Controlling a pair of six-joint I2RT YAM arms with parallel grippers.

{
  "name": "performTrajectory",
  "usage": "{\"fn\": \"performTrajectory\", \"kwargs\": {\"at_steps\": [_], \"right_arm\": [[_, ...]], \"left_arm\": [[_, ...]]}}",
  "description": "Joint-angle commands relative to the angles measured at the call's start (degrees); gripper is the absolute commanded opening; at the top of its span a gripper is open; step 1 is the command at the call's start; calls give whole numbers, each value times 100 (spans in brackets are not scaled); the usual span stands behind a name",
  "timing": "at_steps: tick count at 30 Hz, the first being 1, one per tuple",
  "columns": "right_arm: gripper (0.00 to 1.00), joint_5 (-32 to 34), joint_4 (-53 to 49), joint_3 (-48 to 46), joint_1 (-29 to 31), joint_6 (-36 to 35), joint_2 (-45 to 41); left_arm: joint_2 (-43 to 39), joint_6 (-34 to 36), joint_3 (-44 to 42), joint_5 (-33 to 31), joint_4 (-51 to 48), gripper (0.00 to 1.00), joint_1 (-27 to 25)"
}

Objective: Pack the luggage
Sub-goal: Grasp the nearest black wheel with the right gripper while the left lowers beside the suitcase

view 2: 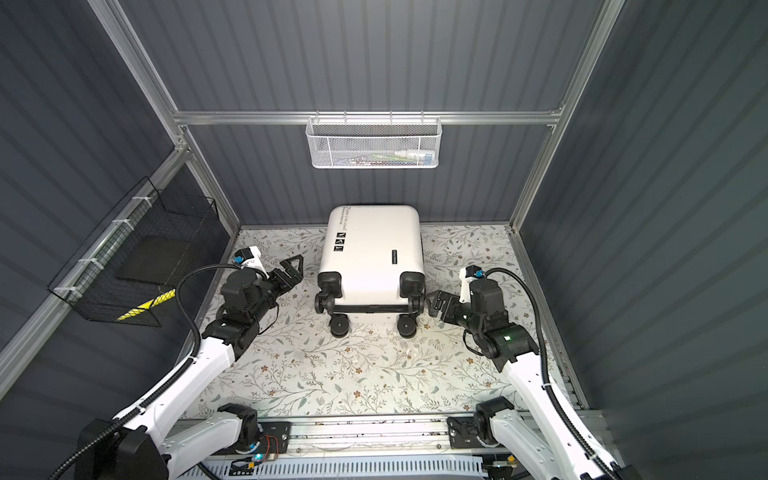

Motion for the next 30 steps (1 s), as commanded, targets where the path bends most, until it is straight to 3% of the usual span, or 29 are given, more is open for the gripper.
{"fn": "performTrajectory", "kwargs": {"at_steps": [1, 9, 21, 30], "right_arm": [[99, 49, 41, -130, 111, -404, -146], [98, 616, 30, -96, 869, -561, -88], [94, 1767, 75, 283, 1970, -533, 535], [86, 2356, 180, 559, 2209, -565, 1198]], "left_arm": [[-183, 734, 201, 49, -710, 100, 49], [-796, 1262, 110, 256, -1500, 100, 55], [-1550, 824, -620, 562, -1742, 100, 49], [-1845, 614, -1105, 644, -1687, 100, 48]]}}
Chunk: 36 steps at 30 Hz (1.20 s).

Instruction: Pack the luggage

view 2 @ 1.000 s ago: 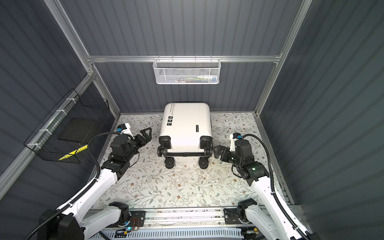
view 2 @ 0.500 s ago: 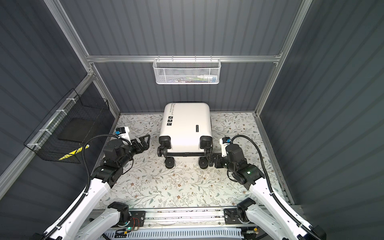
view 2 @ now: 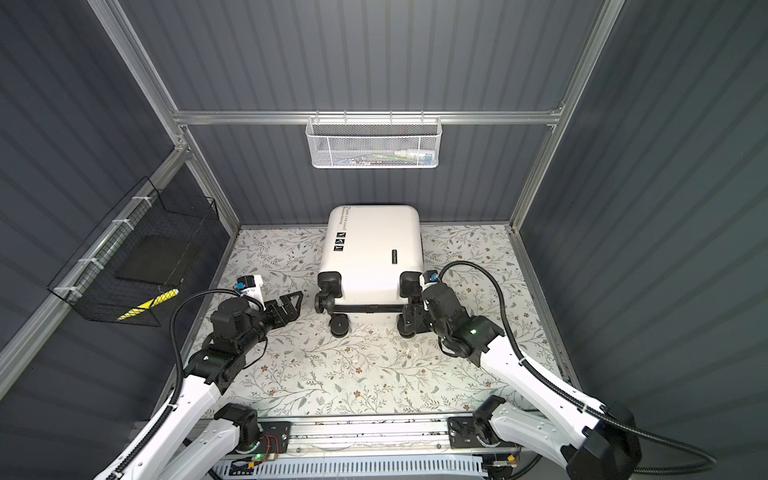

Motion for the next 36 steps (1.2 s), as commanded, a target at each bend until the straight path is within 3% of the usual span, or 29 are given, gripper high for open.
{"fn": "performTrajectory", "kwargs": {"at_steps": [1, 25, 30, 36], "right_arm": [[85, 394, 83, 142, 35, -67, 86], [67, 468, 528, 251, 60, -8, 821], [59, 473, 533, 248, 54, -36, 794], [39, 450, 380, 391, 56, -151, 690]], "left_arm": [[-166, -147, -147, 125, -19, 100, 46], [-314, -395, -559, 315, 192, 100, 54], [-232, -417, -576, 360, 200, 100, 47], [-132, -413, -594, 382, 196, 100, 48]]}}
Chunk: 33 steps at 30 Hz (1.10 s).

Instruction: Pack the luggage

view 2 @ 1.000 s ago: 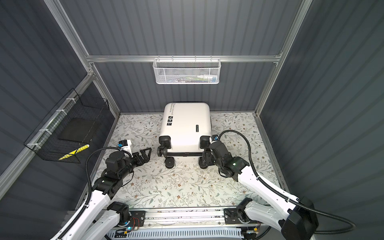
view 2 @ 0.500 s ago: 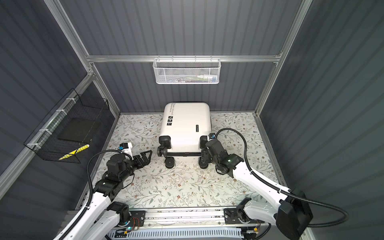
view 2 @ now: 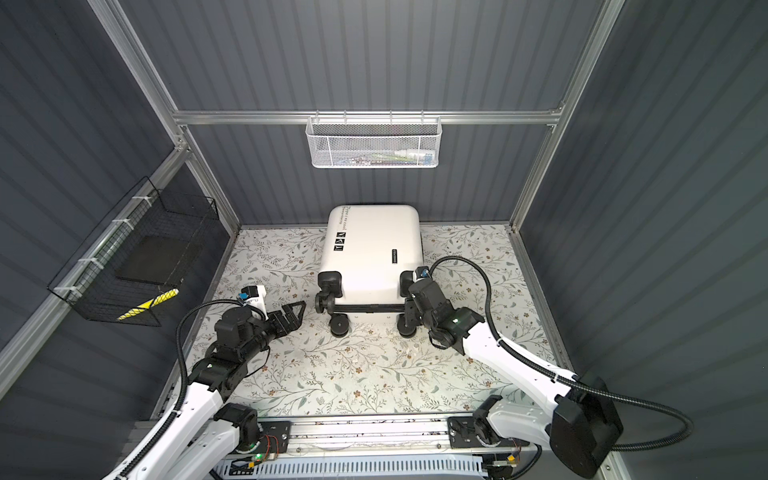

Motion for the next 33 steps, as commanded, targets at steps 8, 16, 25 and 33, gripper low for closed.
{"fn": "performTrajectory", "kwargs": {"at_steps": [8, 16, 25, 33], "right_arm": [[30, -20, -351, 661, 1, -377, -326], [29, -151, -351, 603, 9, -309, -325], [29, -155, -351, 501, -3, -210, -321], [29, -178, -455, 466, 3, -110, -326]], "left_arm": [[387, 16, 8, -88, -185, 100, 48], [531, 279, -421, 325, 459, 98, 15], [962, 479, -923, 307, 1627, 89, -456], [1613, 794, -1109, 524, 2588, 81, -594]]}}
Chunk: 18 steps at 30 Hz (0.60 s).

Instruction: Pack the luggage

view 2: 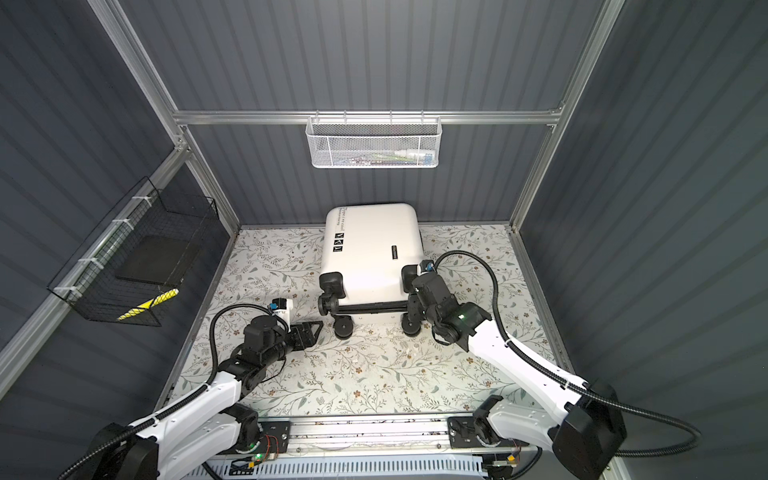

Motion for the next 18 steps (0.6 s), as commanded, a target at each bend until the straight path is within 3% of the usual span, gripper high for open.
{"fn": "performTrajectory", "kwargs": {"at_steps": [1, 18], "right_arm": [[29, -200, 22, 6, 38, -129, -162], [28, -198, -172, -84, 41, 56, -162]], "left_arm": [[109, 313, -70, 234, 695, 79, -22], [1117, 973, 203, 815, 1670, 51, -18]]}}
